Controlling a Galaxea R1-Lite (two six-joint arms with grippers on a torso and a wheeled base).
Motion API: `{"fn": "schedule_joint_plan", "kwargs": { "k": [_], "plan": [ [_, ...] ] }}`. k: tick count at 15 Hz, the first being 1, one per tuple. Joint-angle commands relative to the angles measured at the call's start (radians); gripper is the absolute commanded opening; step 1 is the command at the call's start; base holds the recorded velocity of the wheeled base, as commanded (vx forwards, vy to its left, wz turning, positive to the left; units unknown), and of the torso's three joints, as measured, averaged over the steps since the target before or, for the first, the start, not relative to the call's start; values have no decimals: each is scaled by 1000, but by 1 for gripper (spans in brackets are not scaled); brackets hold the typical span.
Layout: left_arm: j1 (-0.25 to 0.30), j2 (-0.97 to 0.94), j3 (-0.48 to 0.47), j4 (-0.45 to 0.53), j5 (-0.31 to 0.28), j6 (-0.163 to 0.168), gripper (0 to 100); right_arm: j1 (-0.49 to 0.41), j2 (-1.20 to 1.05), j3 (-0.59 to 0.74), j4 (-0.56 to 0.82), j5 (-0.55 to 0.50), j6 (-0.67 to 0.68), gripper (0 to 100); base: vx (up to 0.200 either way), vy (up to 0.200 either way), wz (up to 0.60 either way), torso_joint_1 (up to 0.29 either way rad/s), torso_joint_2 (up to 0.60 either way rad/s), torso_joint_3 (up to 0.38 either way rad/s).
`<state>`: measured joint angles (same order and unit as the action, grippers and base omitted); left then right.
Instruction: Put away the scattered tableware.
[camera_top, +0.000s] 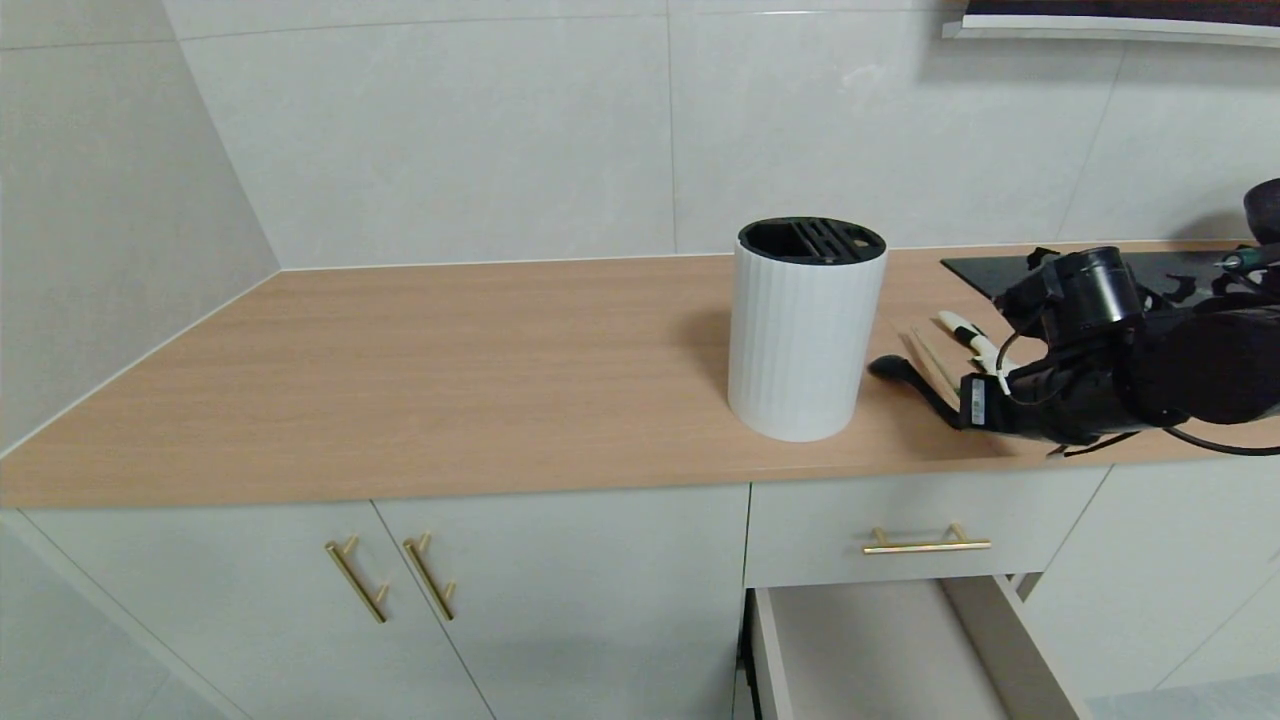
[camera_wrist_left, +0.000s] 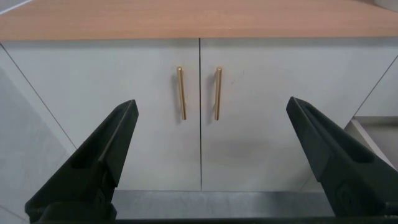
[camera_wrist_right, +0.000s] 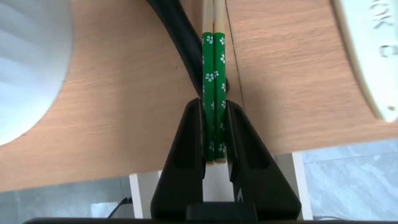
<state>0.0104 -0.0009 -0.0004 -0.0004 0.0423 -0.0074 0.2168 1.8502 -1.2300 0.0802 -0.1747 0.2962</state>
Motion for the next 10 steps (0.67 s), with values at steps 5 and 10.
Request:
{"fn": "schedule_joint_plan", "kwargs": {
  "k": [5,10],
  "plan": [
    [0,1,0,0,1,0,100,-13,-255,55,7,17,-8,0,0,0,0,0,0,0],
    [-1,1,0,-1,1,0,100,-10,-618,201,12,72,-26,0,0,0,0,0,0,0]
  ]
}}
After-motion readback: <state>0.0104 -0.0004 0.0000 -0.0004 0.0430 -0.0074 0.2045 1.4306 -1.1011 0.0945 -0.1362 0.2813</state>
